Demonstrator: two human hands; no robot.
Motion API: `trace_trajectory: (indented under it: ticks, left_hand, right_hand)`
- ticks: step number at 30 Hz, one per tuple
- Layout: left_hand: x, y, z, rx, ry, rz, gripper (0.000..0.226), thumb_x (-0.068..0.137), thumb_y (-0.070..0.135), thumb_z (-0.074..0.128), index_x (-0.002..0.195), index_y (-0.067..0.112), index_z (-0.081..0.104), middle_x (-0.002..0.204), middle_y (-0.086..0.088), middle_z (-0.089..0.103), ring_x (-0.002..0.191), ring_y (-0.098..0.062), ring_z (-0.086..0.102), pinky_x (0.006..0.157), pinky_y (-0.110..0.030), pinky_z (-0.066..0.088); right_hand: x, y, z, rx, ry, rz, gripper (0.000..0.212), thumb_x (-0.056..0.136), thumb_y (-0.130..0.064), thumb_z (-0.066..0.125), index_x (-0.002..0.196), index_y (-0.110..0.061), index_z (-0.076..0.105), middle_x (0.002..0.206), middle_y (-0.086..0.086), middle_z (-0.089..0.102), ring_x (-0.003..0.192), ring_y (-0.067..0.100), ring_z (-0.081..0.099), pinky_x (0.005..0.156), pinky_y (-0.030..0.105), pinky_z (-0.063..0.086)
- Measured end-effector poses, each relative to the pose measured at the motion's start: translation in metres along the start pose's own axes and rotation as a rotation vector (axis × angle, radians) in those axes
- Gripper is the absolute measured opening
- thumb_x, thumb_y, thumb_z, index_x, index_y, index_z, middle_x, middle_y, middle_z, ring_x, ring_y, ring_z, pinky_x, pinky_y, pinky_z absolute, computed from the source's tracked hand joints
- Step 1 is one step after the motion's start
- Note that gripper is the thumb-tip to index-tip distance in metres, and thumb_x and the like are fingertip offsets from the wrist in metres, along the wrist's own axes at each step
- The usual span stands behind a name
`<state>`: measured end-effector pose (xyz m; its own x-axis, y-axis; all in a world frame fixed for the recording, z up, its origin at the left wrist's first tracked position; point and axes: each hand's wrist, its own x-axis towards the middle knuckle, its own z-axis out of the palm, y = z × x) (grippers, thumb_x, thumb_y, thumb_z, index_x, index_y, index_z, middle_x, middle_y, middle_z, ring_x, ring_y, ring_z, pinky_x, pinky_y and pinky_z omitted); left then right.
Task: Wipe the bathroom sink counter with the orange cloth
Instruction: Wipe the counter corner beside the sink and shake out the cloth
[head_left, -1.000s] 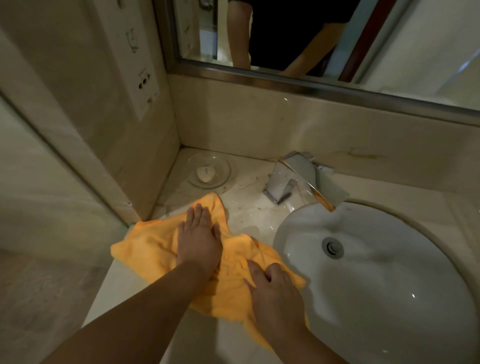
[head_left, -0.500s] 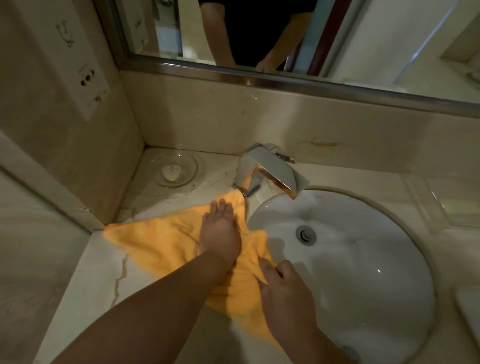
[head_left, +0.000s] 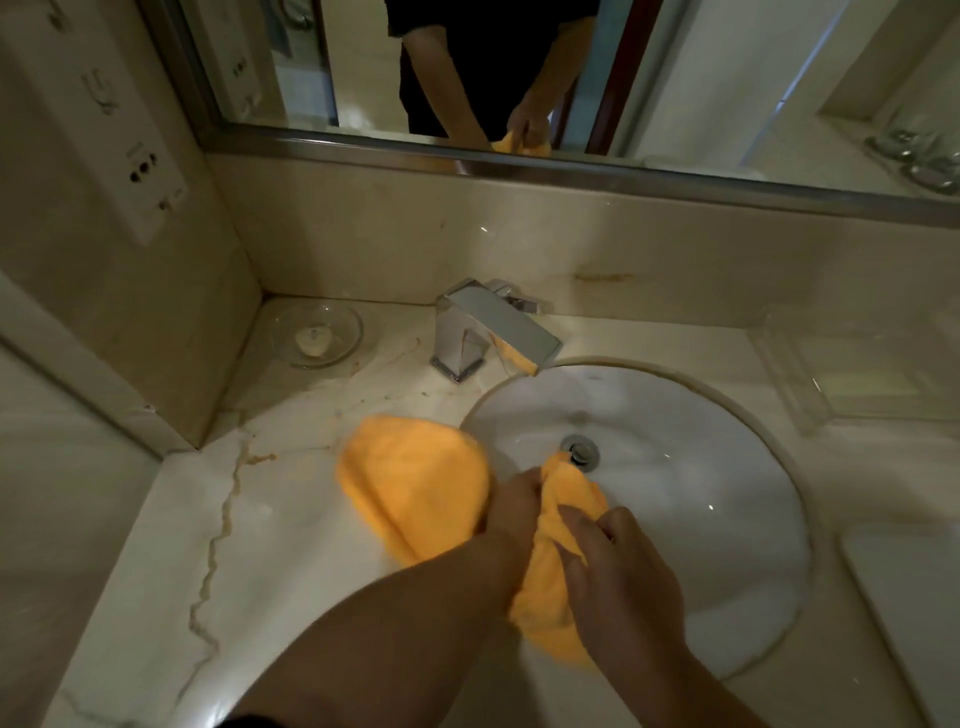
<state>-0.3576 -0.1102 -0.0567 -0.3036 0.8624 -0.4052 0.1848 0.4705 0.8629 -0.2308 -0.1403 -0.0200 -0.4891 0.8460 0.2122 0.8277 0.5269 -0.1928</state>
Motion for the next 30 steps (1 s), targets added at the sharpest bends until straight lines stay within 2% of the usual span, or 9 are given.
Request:
trace_trajectory:
  ticks: [4,8,10,12,14,17,21,27,30]
  left_hand:
    - [-0.015,0.021,0.027,-0.051,0.173,0.143,0.051,0.084,0.042,0.029,0.099,0.004,0.061,0.101,-0.019,0.067,0.098,-0.032,0.06,0.081,-0.032,0.044]
    - [-0.023,0.091,0.004,-0.059,0.32,0.353,0.036,0.097,0.028,0.034,0.1,0.001,0.058,0.1,-0.019,0.064,0.092,-0.028,0.058,0.079,-0.033,0.043]
    - [-0.029,0.123,-0.01,-0.055,0.36,0.477,0.032,0.097,0.026,0.036,0.097,0.0,0.055,0.095,-0.018,0.062,0.088,-0.028,0.057,0.076,-0.036,0.044]
    - [-0.038,0.15,-0.02,-0.041,0.38,0.585,0.026,0.096,0.026,0.039,0.09,0.004,0.052,0.082,-0.006,0.057,0.08,-0.023,0.054,0.07,-0.034,0.042]
    - [-0.045,0.169,-0.028,-0.027,0.404,0.642,0.019,0.095,0.025,0.042,0.084,0.011,0.048,0.073,0.006,0.048,0.071,-0.015,0.048,0.066,-0.031,0.037]
    - [-0.058,0.189,-0.042,-0.099,0.435,0.621,0.017,0.094,0.028,0.043,0.09,0.013,0.05,0.079,0.002,0.053,0.08,-0.02,0.054,0.073,-0.039,0.045]
    - [-0.077,0.19,-0.061,-0.133,0.519,0.624,0.013,0.095,0.028,0.044,0.093,0.017,0.051,0.08,0.008,0.052,0.078,-0.011,0.052,0.073,-0.034,0.046]
    - [-0.095,0.175,-0.092,-0.147,0.482,0.557,0.005,0.091,0.023,0.053,0.095,0.02,0.053,0.11,0.0,0.056,0.087,-0.012,0.054,0.077,-0.033,0.048]
    - [-0.098,0.171,-0.104,-0.116,0.452,0.545,0.015,0.087,0.018,0.059,0.077,0.022,0.049,0.088,0.0,0.056,0.072,-0.012,0.051,0.06,-0.025,0.045]
  right_hand:
    - [-0.008,0.031,-0.037,0.011,-0.02,0.049,0.04,0.072,-0.041,0.044,0.1,-0.023,0.067,0.074,0.005,0.06,0.062,0.028,0.065,0.045,0.029,0.049]
    - [-0.003,0.058,-0.091,0.246,-0.153,0.331,0.06,0.08,-0.046,0.052,0.134,-0.022,0.047,0.102,0.003,0.061,0.095,0.024,0.059,0.078,0.031,0.046]
    - [0.009,0.074,-0.111,0.399,-0.267,0.426,0.077,0.078,-0.035,0.066,0.145,-0.02,0.03,0.102,0.002,0.056,0.094,0.019,0.053,0.078,0.028,0.038]
    - [0.026,0.085,-0.134,0.543,-0.364,0.487,0.08,0.072,-0.016,0.074,0.142,-0.018,0.035,0.11,0.007,0.061,0.097,0.022,0.058,0.08,0.029,0.043]
    - [0.038,0.09,-0.155,0.658,-0.44,0.449,0.046,0.067,-0.007,0.075,0.11,-0.021,0.065,0.1,0.007,0.071,0.088,0.022,0.066,0.077,0.033,0.052]
    - [0.049,0.093,-0.178,0.531,-0.311,0.335,0.017,0.066,-0.01,0.077,0.068,-0.021,0.064,0.073,-0.001,0.065,0.072,0.019,0.062,0.062,0.028,0.046]
    - [0.056,0.085,-0.184,0.183,-0.01,0.143,0.034,0.062,-0.028,0.079,0.089,-0.013,0.064,0.094,0.004,0.059,0.092,0.024,0.053,0.077,0.036,0.043]
    - [0.058,0.071,-0.19,0.359,-0.23,0.022,0.055,0.054,-0.041,0.085,0.097,-0.014,0.062,0.094,0.002,0.065,0.089,0.023,0.059,0.079,0.039,0.049]
    - [0.067,0.074,-0.194,0.342,-0.269,0.04,0.066,0.055,-0.047,0.083,0.109,-0.02,0.055,0.1,-0.004,0.058,0.092,0.019,0.055,0.078,0.034,0.046]
